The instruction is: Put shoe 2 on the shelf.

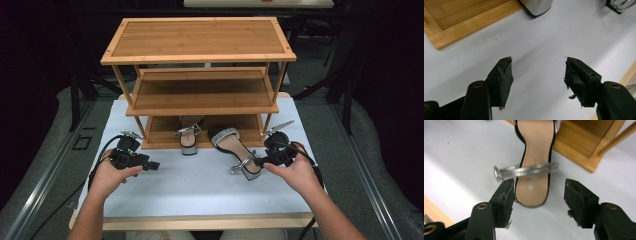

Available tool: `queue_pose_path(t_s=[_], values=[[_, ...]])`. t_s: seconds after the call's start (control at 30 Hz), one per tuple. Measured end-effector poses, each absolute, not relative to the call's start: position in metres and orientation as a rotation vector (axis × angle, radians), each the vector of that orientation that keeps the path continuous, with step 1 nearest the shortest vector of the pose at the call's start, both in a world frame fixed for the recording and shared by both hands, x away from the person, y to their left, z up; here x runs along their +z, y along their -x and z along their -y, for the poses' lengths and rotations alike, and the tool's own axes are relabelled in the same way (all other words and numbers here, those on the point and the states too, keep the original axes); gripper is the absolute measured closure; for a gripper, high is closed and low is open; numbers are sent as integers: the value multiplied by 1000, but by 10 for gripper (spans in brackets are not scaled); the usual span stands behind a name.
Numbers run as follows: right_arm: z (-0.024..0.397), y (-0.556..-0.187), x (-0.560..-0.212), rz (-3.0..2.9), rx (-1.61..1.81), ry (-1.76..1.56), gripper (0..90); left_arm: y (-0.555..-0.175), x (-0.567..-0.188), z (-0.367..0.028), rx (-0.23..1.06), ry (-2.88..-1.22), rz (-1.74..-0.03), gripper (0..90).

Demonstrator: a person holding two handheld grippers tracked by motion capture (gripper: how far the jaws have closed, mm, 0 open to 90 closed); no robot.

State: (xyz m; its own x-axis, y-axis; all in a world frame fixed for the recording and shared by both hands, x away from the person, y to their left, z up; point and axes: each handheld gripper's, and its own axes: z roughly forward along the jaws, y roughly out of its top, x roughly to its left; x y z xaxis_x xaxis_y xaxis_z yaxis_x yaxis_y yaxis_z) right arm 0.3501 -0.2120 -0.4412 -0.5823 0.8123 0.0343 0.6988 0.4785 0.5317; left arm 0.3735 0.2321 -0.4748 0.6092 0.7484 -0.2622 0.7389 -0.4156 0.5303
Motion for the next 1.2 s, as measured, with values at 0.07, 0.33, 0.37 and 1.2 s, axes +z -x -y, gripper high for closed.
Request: queue_pose_path(t_s=[0.07,0.33,0.37,1.2], values=[[214,-349,-443,-2505,723,-1307,411,-374,-475,-232,21,-2221,-1168,388],[219,-336,-474,-2576,687,-1302,436,-374,-476,-232,17,-2215,-1174,388],[218,-336,-478,-2585,684,-1305,433,-374,-477,-232,17,-2217,-1173,388],[182,-341,-519,-2638,781,-1281,446,-374,-478,-230,13,-2224,-1173,388]])
